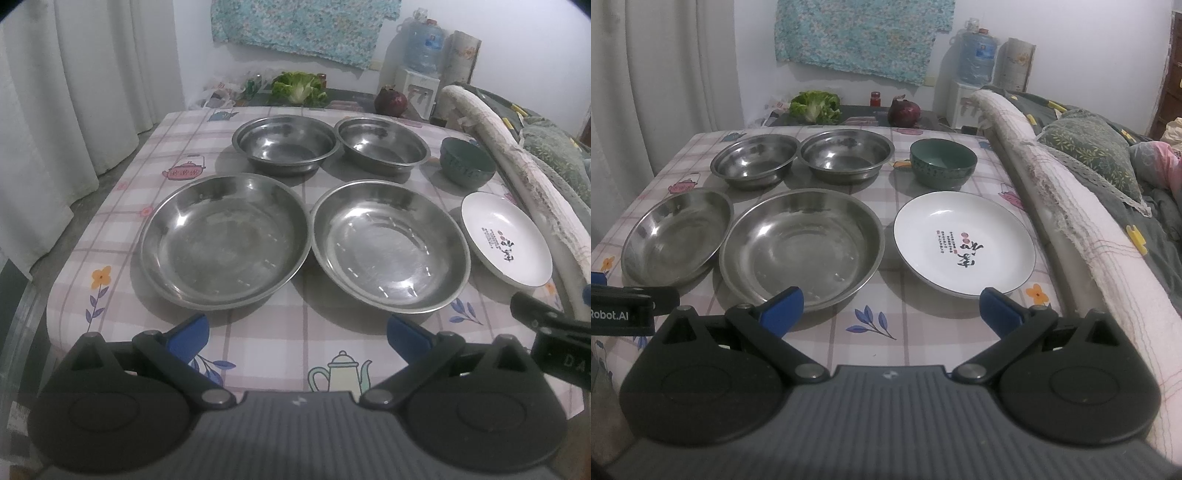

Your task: Organize plates and bowls

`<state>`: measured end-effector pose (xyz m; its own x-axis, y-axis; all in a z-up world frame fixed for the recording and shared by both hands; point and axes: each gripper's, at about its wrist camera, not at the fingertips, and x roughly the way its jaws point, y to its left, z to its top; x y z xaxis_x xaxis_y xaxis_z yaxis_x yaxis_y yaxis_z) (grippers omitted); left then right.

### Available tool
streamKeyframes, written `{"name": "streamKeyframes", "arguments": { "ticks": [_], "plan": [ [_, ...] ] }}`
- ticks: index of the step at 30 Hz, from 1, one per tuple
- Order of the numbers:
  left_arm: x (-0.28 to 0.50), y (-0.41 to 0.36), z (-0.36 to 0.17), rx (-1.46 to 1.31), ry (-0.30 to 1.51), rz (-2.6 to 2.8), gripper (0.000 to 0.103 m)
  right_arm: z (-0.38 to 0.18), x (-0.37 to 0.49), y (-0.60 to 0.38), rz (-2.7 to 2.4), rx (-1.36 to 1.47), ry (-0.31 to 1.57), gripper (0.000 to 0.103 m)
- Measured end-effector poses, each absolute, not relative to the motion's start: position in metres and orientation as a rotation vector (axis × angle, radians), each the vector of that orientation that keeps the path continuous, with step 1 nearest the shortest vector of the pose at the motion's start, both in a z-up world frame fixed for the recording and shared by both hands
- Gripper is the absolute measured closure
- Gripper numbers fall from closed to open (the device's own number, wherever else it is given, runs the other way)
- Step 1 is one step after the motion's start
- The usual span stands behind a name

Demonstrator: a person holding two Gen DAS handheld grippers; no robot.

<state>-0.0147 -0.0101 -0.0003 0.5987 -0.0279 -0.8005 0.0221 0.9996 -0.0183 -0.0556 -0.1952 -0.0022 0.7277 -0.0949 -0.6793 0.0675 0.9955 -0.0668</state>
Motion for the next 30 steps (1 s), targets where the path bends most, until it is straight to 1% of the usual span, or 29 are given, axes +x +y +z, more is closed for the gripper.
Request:
{"name": "streamKeyframes", "arguments": {
  "ticks": [8, 13, 19, 23, 27, 30],
  "plan": [
    [-0.012, -0.011, -0.003, -0.003, 0.928, -0.023, 0.000, -0.006, -0.054, -0.195, -0.100, -0.044, 0.755, 0.001],
    [0.000, -0.006, 0.003, 0.022, 0.883, -0.023, 0.000, -0.007, -0.038, -0.193, -0.100, -0.061, 0.750, 0.001],
    [0.037, 0.011, 0.022, 0.073, 0.803, 0.016, 0.000, 0.011, -0.011, -0.196, -0.006, -0.034, 0.649, 0.001],
    [0.073, 0.029, 0.029, 0.059, 0.823, 0.003, 0.000, 0.016, 0.016, -0.180, 0.061, -0.111, 0.600, 0.001],
    [0.111, 0.043, 0.028, 0.035, 0.851, -0.029, 0.000, 0.017, 0.054, -0.168, 0.147, -0.044, 0.609, 0.001],
    [0.133, 0.053, 0.023, 0.020, 0.800, -0.089, 0.000, 0.012, 0.089, -0.163, 0.217, 0.058, 0.650, 0.001]
  ]
}}
